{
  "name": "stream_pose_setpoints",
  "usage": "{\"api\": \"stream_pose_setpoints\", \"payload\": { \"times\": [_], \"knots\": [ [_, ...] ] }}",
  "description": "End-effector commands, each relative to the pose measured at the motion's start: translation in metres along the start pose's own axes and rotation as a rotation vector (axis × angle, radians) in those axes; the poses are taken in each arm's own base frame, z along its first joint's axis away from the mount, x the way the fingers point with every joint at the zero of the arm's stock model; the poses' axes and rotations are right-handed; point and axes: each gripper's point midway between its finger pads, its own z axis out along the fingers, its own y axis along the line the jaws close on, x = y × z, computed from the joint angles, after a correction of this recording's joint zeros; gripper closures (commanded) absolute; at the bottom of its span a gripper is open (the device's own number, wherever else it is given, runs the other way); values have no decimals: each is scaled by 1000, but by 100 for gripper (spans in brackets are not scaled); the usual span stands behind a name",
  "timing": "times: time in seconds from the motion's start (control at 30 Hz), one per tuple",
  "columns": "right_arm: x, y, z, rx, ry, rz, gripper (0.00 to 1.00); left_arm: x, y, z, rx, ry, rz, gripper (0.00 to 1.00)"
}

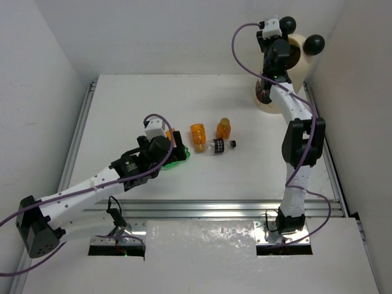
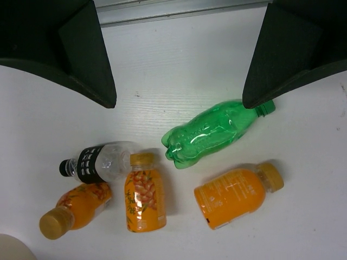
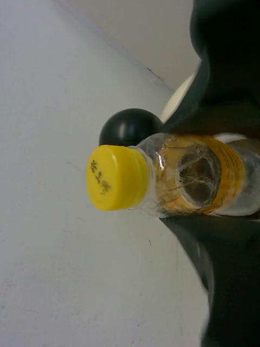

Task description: Put the plastic bottles in the bin

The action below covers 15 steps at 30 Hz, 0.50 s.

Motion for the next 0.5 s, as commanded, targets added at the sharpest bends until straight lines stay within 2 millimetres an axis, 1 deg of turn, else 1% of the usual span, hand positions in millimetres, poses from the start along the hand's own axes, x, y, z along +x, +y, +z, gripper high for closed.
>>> {"api": "stream_pose_setpoints", "payload": {
  "times": [0.0,0.07,0.1,0.13,0.17,0.2,0.27,0.3,0.33,0.37,0.4,0.43,0.47],
  "knots": [
    [0,-16,-1,48,-8,-22,36,-7,0,7,-40,-23,-70,0],
    [7,-20,-2,46,24,-28,35,-8,6,9,-83,-24,-99,0],
    [9,-23,-3,51,33,-23,26,-7,12,11,-113,-16,-107,0],
    [10,-27,-3,63,43,-10,12,-7,15,13,-129,-16,-133,0],
    [11,-32,-4,87,57,-6,1,-6,17,14,-138,-9,-143,0],
    [10,-34,-6,86,69,-11,1,-8,24,18,-157,-9,-159,0],
    [5,-34,-11,80,79,10,1,-8,30,22,-167,7,-180,0],
    [-8,-39,-18,66,80,32,1,-12,38,26,-187,4,-191,0],
    [-10,-33,-25,42,91,92,1,-14,40,28,-189,6,-170,0],
    [-17,-29,-32,16,94,131,1,-17,43,30,-200,-3,-160,0],
    [-22,-11,-44,-95,112,169,1,-23,43,33,-215,-13,-147,0],
    [-43,1,-66,-180,102,257,1,-24,43,36,-217,-12,-91,0],
    [-54,15,-82,-265,97,291,1,-26,40,40,-204,-6,-62,0]
  ]
}}
